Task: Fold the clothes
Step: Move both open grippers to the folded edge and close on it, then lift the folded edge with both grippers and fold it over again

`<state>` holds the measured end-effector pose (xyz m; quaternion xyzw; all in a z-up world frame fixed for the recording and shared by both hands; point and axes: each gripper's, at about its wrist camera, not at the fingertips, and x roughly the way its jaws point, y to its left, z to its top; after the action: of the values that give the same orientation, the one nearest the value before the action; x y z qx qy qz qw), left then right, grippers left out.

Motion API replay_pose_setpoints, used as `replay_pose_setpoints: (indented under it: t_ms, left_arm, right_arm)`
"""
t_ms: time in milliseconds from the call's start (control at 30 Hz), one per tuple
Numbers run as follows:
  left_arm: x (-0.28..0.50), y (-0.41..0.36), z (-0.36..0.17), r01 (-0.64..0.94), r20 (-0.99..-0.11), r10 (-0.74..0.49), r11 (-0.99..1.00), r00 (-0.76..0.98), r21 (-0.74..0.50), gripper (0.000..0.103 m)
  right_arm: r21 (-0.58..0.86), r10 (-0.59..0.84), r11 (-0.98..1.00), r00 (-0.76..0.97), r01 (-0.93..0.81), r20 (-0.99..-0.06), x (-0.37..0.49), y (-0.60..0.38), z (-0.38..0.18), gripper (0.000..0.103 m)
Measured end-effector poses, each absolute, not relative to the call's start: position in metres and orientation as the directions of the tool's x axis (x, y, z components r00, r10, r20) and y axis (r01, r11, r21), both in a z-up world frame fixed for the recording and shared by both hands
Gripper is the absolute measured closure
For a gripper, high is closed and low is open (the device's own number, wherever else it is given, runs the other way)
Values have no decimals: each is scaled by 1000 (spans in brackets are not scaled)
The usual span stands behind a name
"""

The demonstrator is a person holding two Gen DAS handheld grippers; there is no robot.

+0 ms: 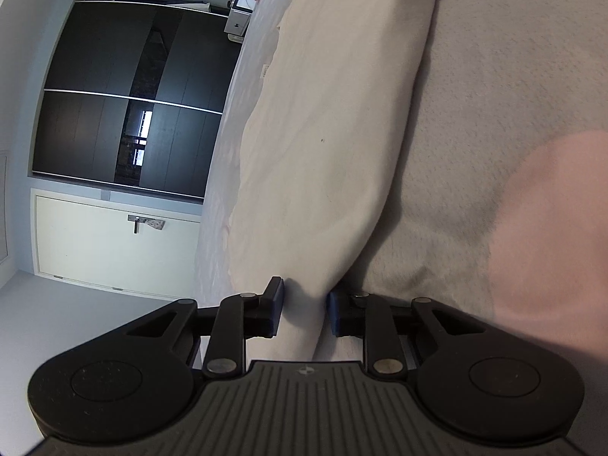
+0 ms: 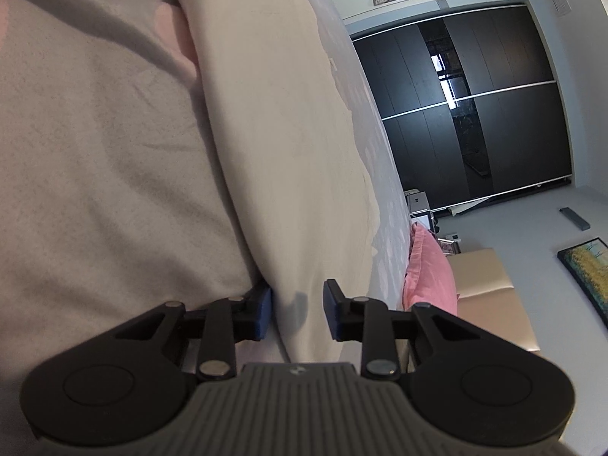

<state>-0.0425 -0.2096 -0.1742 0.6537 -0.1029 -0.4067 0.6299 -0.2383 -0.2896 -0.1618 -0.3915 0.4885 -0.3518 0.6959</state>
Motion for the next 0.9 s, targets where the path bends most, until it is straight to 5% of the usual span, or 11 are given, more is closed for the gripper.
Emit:
replay_pose_setpoints:
  t_ms: [467,900]
  left_arm:
    - [-52,-197,-153,482,-427,-654,-108,625,870,98]
    - [-63,-175,-104,481,-448,-661,-147,602,864,101]
  right_arm:
    - [-893,-874,436,292,113,-389,-232,-298,-163,97]
    - [-889,-872,441,295,128,-390,-243,-284,-129,99]
